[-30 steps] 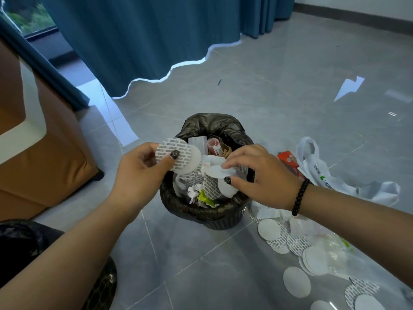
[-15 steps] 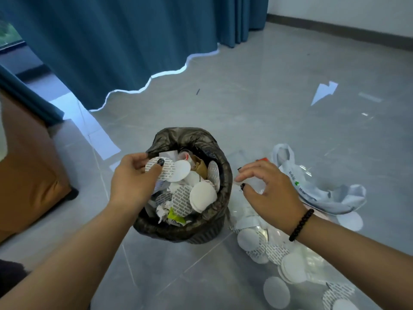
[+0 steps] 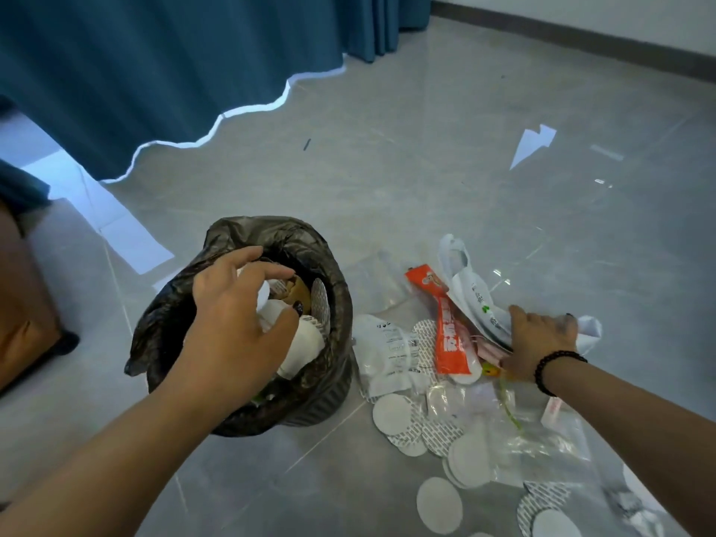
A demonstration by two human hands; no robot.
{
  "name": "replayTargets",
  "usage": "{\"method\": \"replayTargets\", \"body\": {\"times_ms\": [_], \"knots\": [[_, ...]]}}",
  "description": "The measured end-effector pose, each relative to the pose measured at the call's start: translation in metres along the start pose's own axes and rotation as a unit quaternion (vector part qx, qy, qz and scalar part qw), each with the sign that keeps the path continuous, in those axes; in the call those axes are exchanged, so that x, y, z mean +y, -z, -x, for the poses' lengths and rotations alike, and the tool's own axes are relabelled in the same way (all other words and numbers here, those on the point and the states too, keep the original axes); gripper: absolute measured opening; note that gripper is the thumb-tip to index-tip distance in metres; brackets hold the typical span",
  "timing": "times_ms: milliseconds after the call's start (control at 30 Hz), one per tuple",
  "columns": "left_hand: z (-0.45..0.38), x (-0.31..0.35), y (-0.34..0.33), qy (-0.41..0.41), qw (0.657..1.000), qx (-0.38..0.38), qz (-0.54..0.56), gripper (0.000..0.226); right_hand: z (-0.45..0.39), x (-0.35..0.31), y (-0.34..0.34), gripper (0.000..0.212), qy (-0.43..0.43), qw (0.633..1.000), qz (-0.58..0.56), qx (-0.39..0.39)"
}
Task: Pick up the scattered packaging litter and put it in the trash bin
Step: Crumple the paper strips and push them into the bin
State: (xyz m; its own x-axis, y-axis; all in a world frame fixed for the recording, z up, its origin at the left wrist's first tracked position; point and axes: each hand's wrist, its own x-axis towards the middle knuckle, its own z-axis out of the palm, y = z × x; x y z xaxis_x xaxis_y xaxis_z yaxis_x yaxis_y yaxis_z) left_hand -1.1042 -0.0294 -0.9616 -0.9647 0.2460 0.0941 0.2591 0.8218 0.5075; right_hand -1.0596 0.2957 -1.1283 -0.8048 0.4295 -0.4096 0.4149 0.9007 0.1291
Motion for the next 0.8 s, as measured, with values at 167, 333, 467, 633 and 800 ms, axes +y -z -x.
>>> {"method": "replayTargets", "body": {"times_ms": [167, 333, 467, 633, 800], "knots": [[0.000, 0.010, -0.006, -0.024, 1.000, 0.012, 0.002, 0.035, 0.006, 0.013, 0.011, 0.041, 0.014, 0.997, 0.027, 0.065], [0.009, 0.024, -0.018, -0.099, 0.995, 0.023, 0.011, 0.037, 0.042, -0.002, 0.056, 0.058, -0.016, 0.935, -0.334, 0.121], [0.022, 0.036, -0.032, -0.168, 0.986, 0.004, 0.011, 0.037, 0.079, -0.014, 0.093, 0.070, -0.065, 0.774, -0.628, 0.045], [0.043, 0.048, -0.040, -0.227, 0.967, -0.104, 0.060, 0.053, 0.119, -0.014, 0.108, 0.042, -0.062, 0.593, -0.791, -0.138], [0.063, 0.056, -0.046, -0.061, 0.914, -0.261, 0.303, 0.075, 0.145, -0.015, 0.109, 0.031, -0.064, 0.527, -0.814, -0.235]]}}
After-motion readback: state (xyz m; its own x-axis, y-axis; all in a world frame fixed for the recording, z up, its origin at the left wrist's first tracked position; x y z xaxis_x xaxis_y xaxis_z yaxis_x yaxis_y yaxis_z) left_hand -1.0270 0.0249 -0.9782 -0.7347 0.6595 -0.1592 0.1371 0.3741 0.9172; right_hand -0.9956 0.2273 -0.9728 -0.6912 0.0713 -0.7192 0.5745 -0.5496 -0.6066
